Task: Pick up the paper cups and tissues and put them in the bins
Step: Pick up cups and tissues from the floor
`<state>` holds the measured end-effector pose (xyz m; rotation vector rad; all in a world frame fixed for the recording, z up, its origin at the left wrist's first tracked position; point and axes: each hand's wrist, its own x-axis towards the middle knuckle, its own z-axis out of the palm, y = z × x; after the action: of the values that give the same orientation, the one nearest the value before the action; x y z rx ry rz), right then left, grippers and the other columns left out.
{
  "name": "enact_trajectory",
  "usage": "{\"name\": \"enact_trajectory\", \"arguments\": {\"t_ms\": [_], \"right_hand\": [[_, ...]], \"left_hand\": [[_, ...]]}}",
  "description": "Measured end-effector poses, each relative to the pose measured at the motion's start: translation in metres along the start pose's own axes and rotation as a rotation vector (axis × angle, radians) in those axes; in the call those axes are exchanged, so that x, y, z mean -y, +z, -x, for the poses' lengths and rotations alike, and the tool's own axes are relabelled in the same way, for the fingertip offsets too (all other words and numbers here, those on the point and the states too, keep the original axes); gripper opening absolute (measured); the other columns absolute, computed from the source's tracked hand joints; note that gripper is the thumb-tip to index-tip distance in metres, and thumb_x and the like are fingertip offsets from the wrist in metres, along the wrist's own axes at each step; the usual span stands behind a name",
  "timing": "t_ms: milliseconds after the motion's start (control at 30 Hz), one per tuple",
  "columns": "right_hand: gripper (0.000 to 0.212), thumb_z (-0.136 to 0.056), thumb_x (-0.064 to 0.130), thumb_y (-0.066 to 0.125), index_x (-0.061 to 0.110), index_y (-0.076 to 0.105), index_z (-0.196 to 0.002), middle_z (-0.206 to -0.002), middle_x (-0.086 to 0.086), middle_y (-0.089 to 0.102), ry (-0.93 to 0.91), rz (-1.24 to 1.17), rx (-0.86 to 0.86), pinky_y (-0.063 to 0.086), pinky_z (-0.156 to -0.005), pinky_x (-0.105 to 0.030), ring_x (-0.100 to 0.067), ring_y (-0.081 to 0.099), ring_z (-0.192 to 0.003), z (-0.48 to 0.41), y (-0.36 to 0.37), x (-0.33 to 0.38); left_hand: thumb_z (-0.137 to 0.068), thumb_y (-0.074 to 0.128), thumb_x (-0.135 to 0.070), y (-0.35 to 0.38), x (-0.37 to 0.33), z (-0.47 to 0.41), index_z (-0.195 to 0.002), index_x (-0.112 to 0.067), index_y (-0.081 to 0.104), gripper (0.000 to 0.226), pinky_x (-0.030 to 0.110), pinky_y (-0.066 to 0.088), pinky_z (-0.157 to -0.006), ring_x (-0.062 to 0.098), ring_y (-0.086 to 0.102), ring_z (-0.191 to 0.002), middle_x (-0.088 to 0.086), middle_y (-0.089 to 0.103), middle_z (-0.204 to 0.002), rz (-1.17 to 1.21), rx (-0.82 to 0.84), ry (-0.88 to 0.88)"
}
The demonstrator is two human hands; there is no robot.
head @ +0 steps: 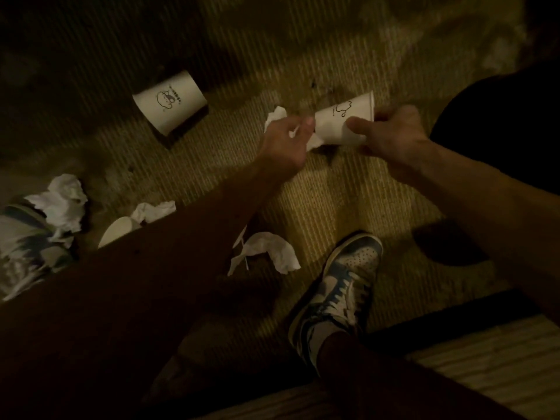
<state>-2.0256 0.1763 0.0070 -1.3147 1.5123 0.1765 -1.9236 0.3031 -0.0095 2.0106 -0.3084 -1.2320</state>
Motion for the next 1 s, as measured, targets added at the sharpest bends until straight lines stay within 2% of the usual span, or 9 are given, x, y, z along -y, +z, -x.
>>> {"name": "enact_trajectory", "arguments": {"t_ms": [67,133,267,400,500,667,767,867,1000], "right_hand": [[0.042,-0.089,0.017,0.069,0.007,0.058,-0.128,-0.126,-0.008,0.062,-0.024,0.026,0.004,0.056,-0.074,-0.022,-0.012,0.06,-0.1,-0.001,0.005,-0.001],[0.042,-0.089,0.017,0.07,0.006,0.058,-0.127,-0.126,-0.008,0.062,-0.029,0.037,-0.001,0.057,-0.084,-0.028,-0.015,0.06,-0.105,-0.001,0.008,-0.002],[0.036,-0.085,0.015,0.073,0.006,0.061,-0.118,-0.112,-0.003,0.062,-0.046,0.017,0.005,0.057,-0.079,-0.024,-0.013,0.062,-0.101,0.001,0.009,-0.008],[0.02,-0.081,0.019,0.079,0.017,0.061,-0.091,-0.091,0.008,0.06,-0.151,0.079,-0.007,0.056,-0.067,-0.018,-0.006,0.062,-0.084,0.012,0.002,-0.015],[0.021,-0.078,0.023,0.082,0.021,0.062,-0.083,-0.085,0.011,0.062,-0.222,0.095,-0.014,0.056,-0.062,-0.017,-0.005,0.065,-0.079,0.023,-0.008,-0.005],[0.021,-0.075,0.02,0.084,0.018,0.064,-0.081,-0.082,0.003,0.067,-0.215,-0.142,0.007,0.048,-0.052,-0.015,-0.002,0.066,-0.064,0.051,-0.039,0.027],[0.022,-0.074,0.019,0.084,0.016,0.064,-0.081,-0.082,0.0,0.069,-0.217,-0.274,0.029,0.049,-0.052,-0.018,-0.003,0.064,-0.061,0.074,-0.068,0.046],[0.021,-0.075,0.019,0.083,0.016,0.065,-0.084,-0.086,-0.001,0.073,-0.232,-0.373,0.063,0.052,-0.056,-0.02,-0.008,0.069,-0.07,0.096,-0.104,0.061],[0.021,-0.082,0.027,0.076,0.01,0.07,-0.092,-0.089,-0.002,0.075,-0.218,-0.521,0.081,0.054,-0.061,-0.022,-0.012,0.072,-0.081,0.124,-0.157,0.066]], "left_hand": [[-0.104,0.046,-0.032,-0.005,0.006,-0.005,-0.105,-0.016,0.065,0.025,0.032,0.053,-0.074,0.007,0.061,-0.081,-0.006,0.063,-0.089,-0.042,-0.164,0.053],[-0.103,0.045,-0.034,-0.013,0.016,-0.009,-0.121,-0.016,0.061,0.029,0.03,0.049,-0.082,0.004,0.057,-0.092,-0.003,0.064,-0.105,-0.143,-0.295,0.108],[-0.102,0.048,-0.039,-0.014,0.042,-0.02,-0.149,-0.022,0.037,0.051,0.03,0.03,-0.099,0.021,0.044,-0.13,0.007,0.047,-0.147,-0.367,-0.094,0.029],[-0.103,0.048,-0.033,-0.013,0.039,-0.025,-0.148,-0.014,0.039,0.05,0.03,0.033,-0.101,0.027,0.045,-0.132,0.012,0.047,-0.146,-0.441,-0.041,-0.02],[-0.105,0.043,-0.031,-0.001,0.014,-0.015,-0.146,-0.008,0.04,0.048,0.026,0.035,-0.098,0.025,0.047,-0.13,0.013,0.047,-0.145,-0.207,-0.039,-0.119],[-0.103,0.038,-0.029,0.005,-0.046,0.017,-0.127,-0.004,0.056,0.04,0.037,0.054,-0.074,0.03,0.065,-0.089,0.021,0.065,-0.111,0.481,-0.021,-0.412],[-0.101,0.046,-0.04,0.003,-0.084,0.038,-0.13,-0.005,0.055,0.046,0.05,0.056,-0.089,0.035,0.068,-0.101,0.022,0.065,-0.121,0.603,0.036,-0.339],[-0.094,0.062,-0.041,0.01,-0.133,0.059,-0.125,-0.007,0.058,0.046,0.042,0.06,-0.074,0.028,0.073,-0.097,0.015,0.072,-0.112,0.664,0.129,-0.207],[-0.088,0.073,-0.027,0.029,-0.187,0.082,-0.12,-0.005,0.058,0.042,0.039,0.06,-0.07,0.025,0.074,-0.093,0.013,0.073,-0.108,0.6,0.166,-0.081]]}}
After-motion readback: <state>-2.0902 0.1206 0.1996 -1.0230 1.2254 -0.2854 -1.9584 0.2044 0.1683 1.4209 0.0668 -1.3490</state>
